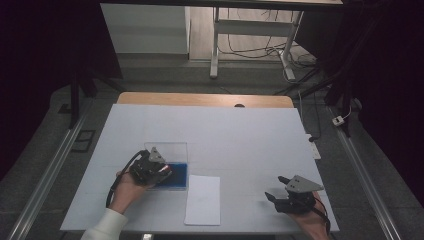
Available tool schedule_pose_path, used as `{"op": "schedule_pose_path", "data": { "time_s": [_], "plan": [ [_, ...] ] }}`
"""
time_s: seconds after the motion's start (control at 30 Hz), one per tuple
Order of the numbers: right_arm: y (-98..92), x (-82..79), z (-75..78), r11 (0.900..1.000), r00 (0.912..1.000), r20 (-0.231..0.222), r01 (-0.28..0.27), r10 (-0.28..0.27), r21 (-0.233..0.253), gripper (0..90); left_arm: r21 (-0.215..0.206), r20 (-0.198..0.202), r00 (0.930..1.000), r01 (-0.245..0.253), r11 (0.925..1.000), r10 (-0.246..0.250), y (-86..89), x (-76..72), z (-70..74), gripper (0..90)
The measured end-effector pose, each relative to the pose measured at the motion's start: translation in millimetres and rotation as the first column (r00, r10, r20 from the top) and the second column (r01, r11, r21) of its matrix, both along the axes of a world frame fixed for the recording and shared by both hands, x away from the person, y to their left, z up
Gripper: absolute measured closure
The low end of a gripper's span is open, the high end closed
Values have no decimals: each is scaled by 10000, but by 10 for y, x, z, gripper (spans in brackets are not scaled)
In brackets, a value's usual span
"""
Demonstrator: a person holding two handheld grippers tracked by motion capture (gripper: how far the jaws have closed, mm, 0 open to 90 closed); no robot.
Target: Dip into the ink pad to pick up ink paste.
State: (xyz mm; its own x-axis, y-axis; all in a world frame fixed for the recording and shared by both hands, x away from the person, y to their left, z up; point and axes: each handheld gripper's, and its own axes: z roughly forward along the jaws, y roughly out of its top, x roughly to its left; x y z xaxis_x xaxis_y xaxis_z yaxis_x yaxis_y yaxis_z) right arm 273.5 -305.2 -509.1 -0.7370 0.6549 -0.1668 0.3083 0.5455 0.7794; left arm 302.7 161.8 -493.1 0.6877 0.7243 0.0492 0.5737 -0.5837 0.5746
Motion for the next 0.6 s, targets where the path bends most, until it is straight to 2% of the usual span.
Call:
{"op": "schedule_pose_path", "data": {
  "time_s": [0.43,0.53,0.57,0.6],
  "plan": [
    [-3,-4,1,10000,10000,50,1,-1,-21,261,-58,44,10000,3,10000,-2,6,-4,-1,707],
    [-7,-2,1,10000,10000,42,-31,31,-16,261,-531,-54,10000,46,9986,-49,63,21,29,705],
    [-13,1,-3,10000,10000,62,-55,54,43,261,-476,-190,9998,96,9988,-106,75,28,45,704],
    [-17,-1,-2,10000,10000,50,-21,20,69,262,-473,-128,9998,126,9988,-132,73,22,50,704]
  ]
}}
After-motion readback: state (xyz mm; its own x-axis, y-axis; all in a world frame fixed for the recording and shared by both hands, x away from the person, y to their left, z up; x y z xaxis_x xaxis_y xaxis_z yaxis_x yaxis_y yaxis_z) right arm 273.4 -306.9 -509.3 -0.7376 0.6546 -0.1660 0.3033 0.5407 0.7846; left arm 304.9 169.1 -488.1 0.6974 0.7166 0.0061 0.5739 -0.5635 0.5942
